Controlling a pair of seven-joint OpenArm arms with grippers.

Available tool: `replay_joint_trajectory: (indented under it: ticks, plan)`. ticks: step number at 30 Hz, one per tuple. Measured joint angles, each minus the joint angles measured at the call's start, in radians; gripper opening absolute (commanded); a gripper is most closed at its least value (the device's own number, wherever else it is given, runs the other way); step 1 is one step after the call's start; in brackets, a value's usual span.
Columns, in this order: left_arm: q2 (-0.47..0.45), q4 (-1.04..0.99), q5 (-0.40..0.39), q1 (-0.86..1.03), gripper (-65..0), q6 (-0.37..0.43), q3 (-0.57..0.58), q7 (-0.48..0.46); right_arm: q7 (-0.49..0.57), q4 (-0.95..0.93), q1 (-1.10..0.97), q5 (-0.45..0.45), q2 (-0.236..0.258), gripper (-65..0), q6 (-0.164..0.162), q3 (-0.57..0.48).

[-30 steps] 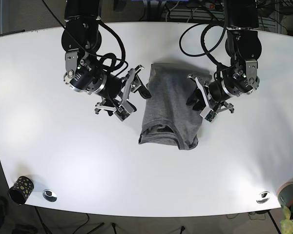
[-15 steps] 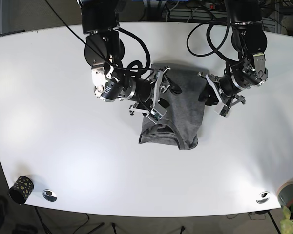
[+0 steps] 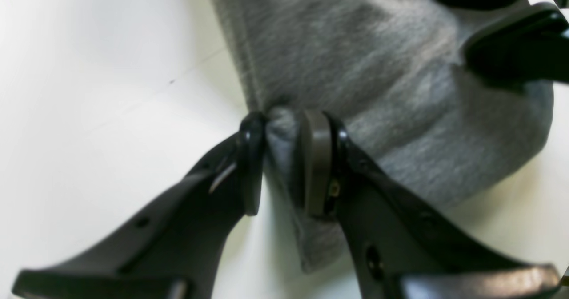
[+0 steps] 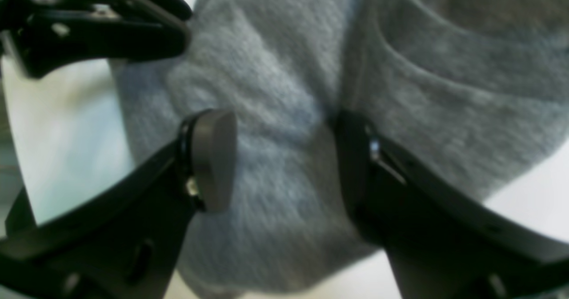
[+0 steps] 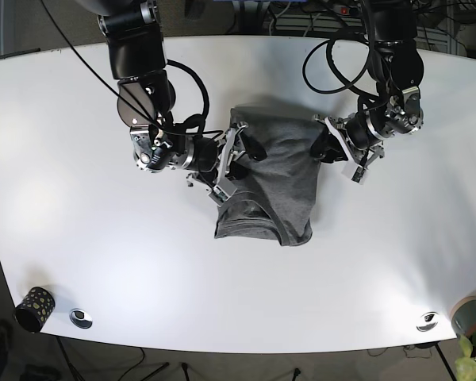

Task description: Fold the T-shirt properly

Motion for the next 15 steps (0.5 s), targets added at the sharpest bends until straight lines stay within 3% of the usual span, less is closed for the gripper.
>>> replay_joint_trajectory:
  ticks: [7, 10, 13, 15]
  plan:
    - [0.0, 0.0, 0.026, 0.001, -51.8, -0.007, 0.0, -0.01, 0.021, 0.0, -0.003, 0.025, 0.06, -30.9, 0.008, 0.001]
    - [0.003, 0.008, 0.033, 0.003, -51.8, -0.007, 0.001, -0.011, 0.01, -0.001, -0.006, 0.063, 0.085, -30.9, 0.008, 0.059]
    - [0.002, 0.03, 0.027, 0.008, -51.8, -0.007, 0.0, 0.011, -0.025, -0.008, -0.009, 0.092, 0.125, -30.9, -0.021, 0.115]
    - [0.002, 0.052, 0.028, 0.014, -51.8, -0.006, -0.001, 0.029, -0.029, -0.008, -0.011, 0.132, 0.158, -30.9, -0.02, 0.12]
